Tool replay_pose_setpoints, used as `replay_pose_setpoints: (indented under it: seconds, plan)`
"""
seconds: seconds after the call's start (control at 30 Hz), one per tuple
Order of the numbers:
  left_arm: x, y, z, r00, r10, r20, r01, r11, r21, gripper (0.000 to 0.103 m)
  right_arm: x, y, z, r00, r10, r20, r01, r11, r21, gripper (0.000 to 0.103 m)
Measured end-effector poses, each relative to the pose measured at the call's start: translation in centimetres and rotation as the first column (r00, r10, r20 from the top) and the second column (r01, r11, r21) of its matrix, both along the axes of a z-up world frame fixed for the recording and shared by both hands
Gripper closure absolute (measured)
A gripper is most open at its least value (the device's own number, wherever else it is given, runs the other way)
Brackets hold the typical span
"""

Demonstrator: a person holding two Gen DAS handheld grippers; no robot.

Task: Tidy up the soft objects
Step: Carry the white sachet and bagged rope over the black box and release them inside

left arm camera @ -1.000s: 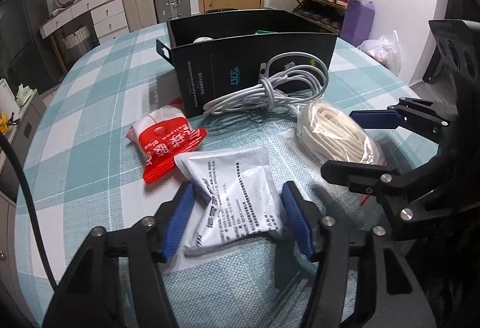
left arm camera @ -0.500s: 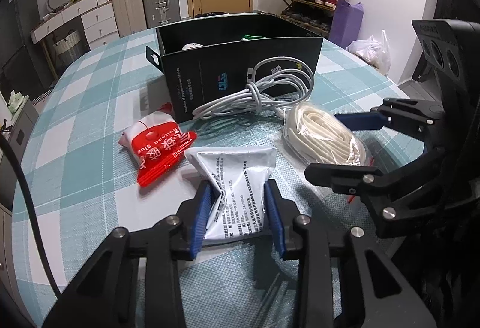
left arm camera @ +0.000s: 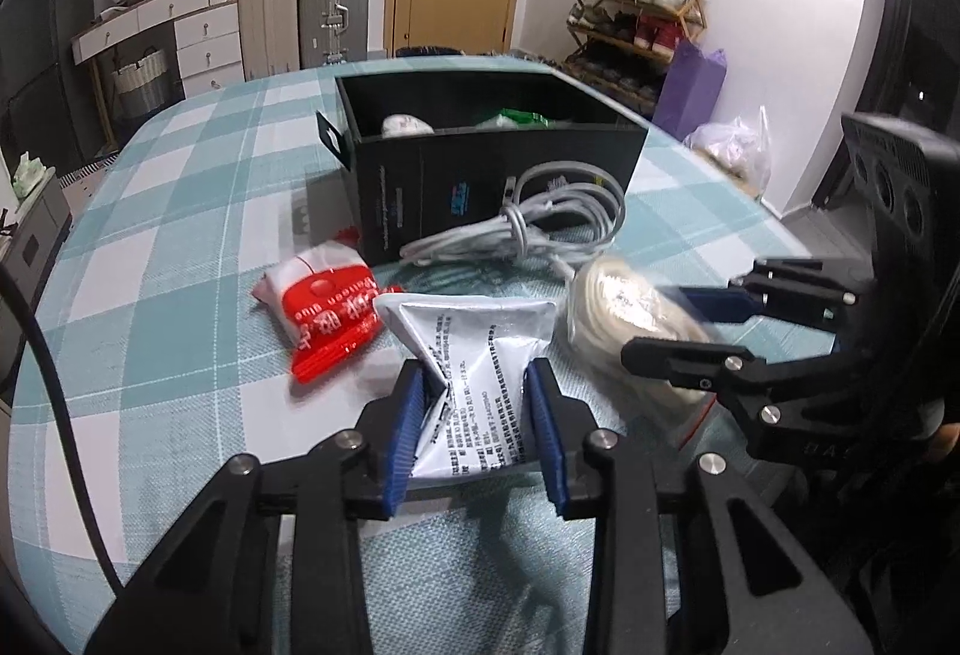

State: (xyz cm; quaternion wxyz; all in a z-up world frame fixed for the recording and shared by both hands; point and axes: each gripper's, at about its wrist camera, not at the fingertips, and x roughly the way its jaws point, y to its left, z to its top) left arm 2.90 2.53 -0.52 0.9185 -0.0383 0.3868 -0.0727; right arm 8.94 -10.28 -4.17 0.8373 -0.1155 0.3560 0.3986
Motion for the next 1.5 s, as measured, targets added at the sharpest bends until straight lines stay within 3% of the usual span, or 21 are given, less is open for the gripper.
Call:
replay_pose_setpoints:
  seconds: [0.13,0.3,0.4,0.47,0.53,0.77,0.93,1.17,1.5]
  plan:
    - [-0.2,0.5,0.7,1.0,0.015,0.024,-0.015,1.0,-0.014,0.07,-0.4,-0.4,0.7,1.0,0.006,0.02,-0.007,1.0,0.025,0.075]
    - [-0.2,0.9,0.7,0.999,0.035,0.026,-0.034,0.999,-0.014,0.07,-0.2,-0.5,0.6,1.0,-0.007,0.0,0.007,1.0,0.021,0.075]
    - [-0.2,1.0,0.6,0.999,0.039,0.026,-0.039,0.999,-0.015,0.07,0.1,-0.3,0.5,1.0,-0.028,-0.012,0.028,1.0,0.006,0.065]
    - [-0.2,1.0,0.7,0.999,0.042,0.029,-0.041,0.999,-0.016,0.07,0.2,-0.1,0.4,0.999,-0.032,-0.017,0.032,0.999,0.014,0.052]
    - [-0.2,1.1,0.7,0.999,0.043,0.031,-0.043,0.999,-0.017,0.07,0.1,0.5,0.2,1.0,-0.022,-0.013,0.022,1.0,-0.004,0.052]
    - [-0.2,1.5,0.9,0.998,0.056,0.04,-0.055,0.998,-0.027,0.07,-0.9,1.9,-0.7,0.999,0.006,0.05,-0.002,0.996,-0.086,0.053]
    - [-0.1,1.6,1.2,0.997,0.062,0.049,-0.06,0.998,-0.028,0.07,-1.9,2.2,-0.9,0.996,0.027,0.088,-0.018,0.994,-0.105,0.066]
    - [-0.3,2.2,1.9,0.994,0.075,0.076,-0.072,0.996,-0.044,0.07,-2.7,1.2,-0.3,0.993,0.022,0.119,-0.018,0.999,-0.042,0.07]
    - [-0.2,2.9,3.6,0.987,0.091,0.135,-0.083,0.994,-0.068,0.07,-3.0,-1.1,2.9,0.992,-0.001,0.123,-0.017,0.99,0.138,0.07]
